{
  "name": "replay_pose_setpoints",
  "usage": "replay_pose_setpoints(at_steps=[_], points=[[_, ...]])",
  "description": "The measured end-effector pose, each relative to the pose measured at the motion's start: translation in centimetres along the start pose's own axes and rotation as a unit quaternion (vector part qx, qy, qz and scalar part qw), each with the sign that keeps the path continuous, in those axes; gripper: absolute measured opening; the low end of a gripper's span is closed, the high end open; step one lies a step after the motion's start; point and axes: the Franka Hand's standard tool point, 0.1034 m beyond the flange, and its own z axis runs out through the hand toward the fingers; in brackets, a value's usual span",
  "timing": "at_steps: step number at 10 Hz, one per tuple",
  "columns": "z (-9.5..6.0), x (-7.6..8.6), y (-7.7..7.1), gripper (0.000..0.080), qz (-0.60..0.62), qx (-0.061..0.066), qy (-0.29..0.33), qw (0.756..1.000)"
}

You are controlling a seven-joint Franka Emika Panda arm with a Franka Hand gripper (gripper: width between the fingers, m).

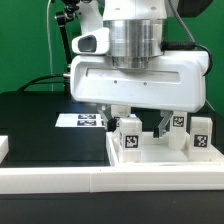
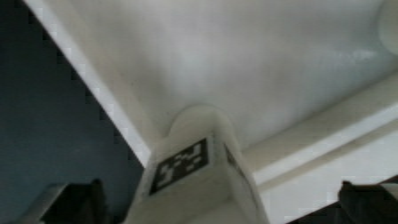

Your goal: Assemble square table

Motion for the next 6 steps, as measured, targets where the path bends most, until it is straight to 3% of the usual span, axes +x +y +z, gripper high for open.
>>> replay_pose_setpoints(at_steps=[6], points=[[-0.17, 0.35, 0.33, 0.0649, -0.188, -0.001, 0.001, 0.982]])
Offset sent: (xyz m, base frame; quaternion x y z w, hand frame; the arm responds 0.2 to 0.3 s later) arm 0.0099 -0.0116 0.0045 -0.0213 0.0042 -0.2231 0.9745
